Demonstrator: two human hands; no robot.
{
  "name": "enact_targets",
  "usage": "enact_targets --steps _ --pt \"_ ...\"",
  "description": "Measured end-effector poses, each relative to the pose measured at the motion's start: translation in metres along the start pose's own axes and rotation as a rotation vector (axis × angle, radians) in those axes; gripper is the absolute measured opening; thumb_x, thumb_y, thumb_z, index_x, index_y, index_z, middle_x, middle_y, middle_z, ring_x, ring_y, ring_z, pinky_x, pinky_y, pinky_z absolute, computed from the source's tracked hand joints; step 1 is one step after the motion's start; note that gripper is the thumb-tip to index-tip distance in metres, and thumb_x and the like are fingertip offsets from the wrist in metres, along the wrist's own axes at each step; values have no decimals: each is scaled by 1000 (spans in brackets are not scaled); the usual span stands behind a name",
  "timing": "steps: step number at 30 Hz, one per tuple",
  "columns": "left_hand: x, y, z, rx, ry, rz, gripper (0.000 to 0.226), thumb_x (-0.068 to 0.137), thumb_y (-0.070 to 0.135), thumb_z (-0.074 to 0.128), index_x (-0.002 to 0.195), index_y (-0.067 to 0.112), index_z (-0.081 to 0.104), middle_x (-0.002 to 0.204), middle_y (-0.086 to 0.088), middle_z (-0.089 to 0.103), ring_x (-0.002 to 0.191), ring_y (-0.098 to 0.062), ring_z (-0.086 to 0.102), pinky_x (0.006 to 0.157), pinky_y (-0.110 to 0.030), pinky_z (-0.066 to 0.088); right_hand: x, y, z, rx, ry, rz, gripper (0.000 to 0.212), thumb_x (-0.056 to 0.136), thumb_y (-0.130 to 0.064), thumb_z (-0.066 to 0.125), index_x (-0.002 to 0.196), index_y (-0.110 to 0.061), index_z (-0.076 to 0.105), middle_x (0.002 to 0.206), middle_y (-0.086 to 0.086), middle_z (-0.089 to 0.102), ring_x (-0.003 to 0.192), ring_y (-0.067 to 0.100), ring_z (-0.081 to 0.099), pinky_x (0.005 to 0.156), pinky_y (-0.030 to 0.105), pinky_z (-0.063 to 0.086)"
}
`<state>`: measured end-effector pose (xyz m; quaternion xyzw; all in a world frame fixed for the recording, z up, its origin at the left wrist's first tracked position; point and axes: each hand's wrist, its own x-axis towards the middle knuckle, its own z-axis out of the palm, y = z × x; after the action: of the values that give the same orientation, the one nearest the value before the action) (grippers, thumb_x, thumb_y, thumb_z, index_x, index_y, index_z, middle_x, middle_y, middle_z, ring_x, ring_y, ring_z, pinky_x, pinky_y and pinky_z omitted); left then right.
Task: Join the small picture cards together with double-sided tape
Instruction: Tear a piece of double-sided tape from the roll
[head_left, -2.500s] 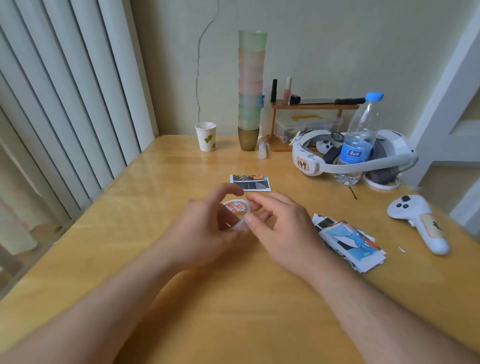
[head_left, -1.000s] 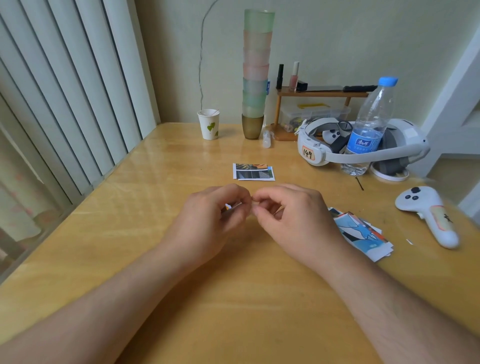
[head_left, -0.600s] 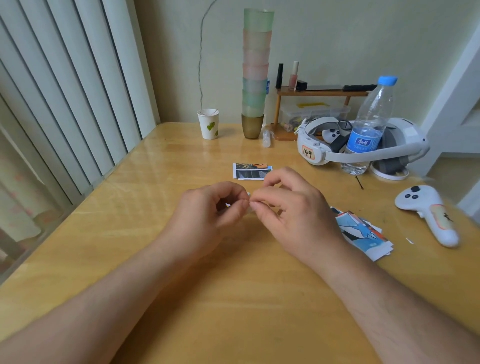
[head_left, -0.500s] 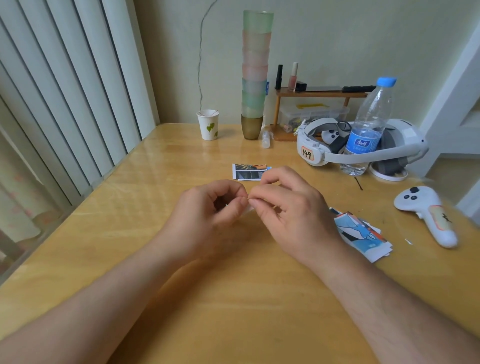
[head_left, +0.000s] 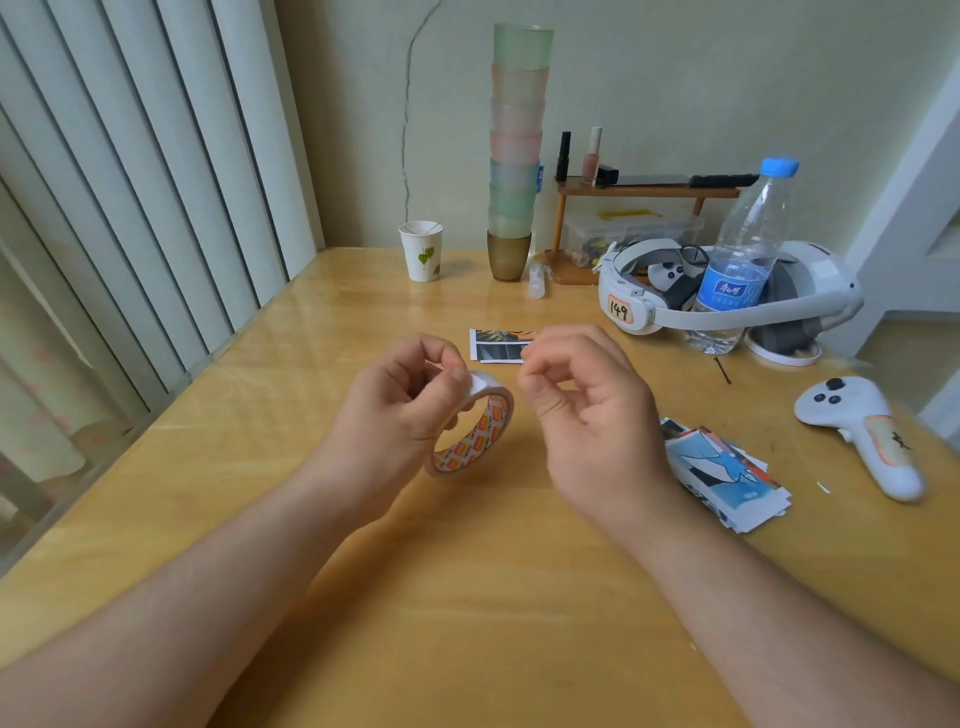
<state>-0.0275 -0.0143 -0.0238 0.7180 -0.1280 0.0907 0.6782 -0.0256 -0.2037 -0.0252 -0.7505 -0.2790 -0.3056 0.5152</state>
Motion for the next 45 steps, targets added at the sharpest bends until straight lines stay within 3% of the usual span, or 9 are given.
enact_targets --steps 3,6,13,20,26,30,33,38,45 --pt "1 -3 -11 115 -38 80 11 98 17 64 89 22 63 73 0 59 66 -13 52 63 -27 44 1 1 -4 207 39 315 8 90 -19 70 89 -27 71 103 -3 69 94 24 63 91 48 55" --pt "1 -8 -24 598 -110 274 18 95 14 67 92 32 64 76 8 61 66 -12 54 62 -30 48 2 -1 -9 336 12 566 13 92 -16 72 84 -26 75 89 -2 74 86 20 64 88 42 54" --pt "-1 -11 -23 973 -316 188 63 89 24 69 139 50 40 74 13 60 71 -8 57 65 -18 46 7 -14 -11 483 -30 734 37 97 -5 65 72 -30 78 81 -6 73 85 13 59 79 33 49" --pt "-2 13 -19 505 -118 42 20 90 35 77 108 41 79 102 7 66 91 -3 62 82 -18 46 11 -22 -12 870 11 1048 26 89 -7 68 71 -22 78 70 -3 64 77 17 58 69 28 44" --pt "1 45 23 -231 -234 -361 38 96 15 53 126 13 76 115 -7 75 103 -13 65 89 -31 43 8 -29 -6 1049 13 1093 12 75 -26 75 87 -29 77 77 -4 56 80 16 56 69 27 40" --pt "-1 42 54 -493 -117 -421 48 81 22 68 124 1 73 99 -7 70 87 -10 64 81 -23 48 10 -28 -8 1054 120 1055 28 75 -30 78 103 -29 76 77 -5 56 74 13 54 68 25 43" --pt "-3 37 66 -587 -31 -400 60 71 30 79 122 -1 74 95 -5 70 79 -9 64 78 -22 47 10 -26 -9 1012 185 1035 26 71 -30 79 97 -29 79 74 -6 57 73 12 54 68 24 44" --pt "-7 31 75 -614 125 -386 24 96 20 69 110 3 80 103 -9 73 88 -12 63 78 -23 46 7 -29 -4 949 204 976 9 86 -21 75 90 -27 81 80 -4 67 76 13 57 69 25 45" --pt "-11 32 74 -579 249 -337 16 96 17 72 102 6 81 107 -17 77 96 -14 61 81 -25 45 0 -32 -2 333 236 458 24 92 -10 75 91 -33 79 90 -11 80 89 6 75 79 20 55"
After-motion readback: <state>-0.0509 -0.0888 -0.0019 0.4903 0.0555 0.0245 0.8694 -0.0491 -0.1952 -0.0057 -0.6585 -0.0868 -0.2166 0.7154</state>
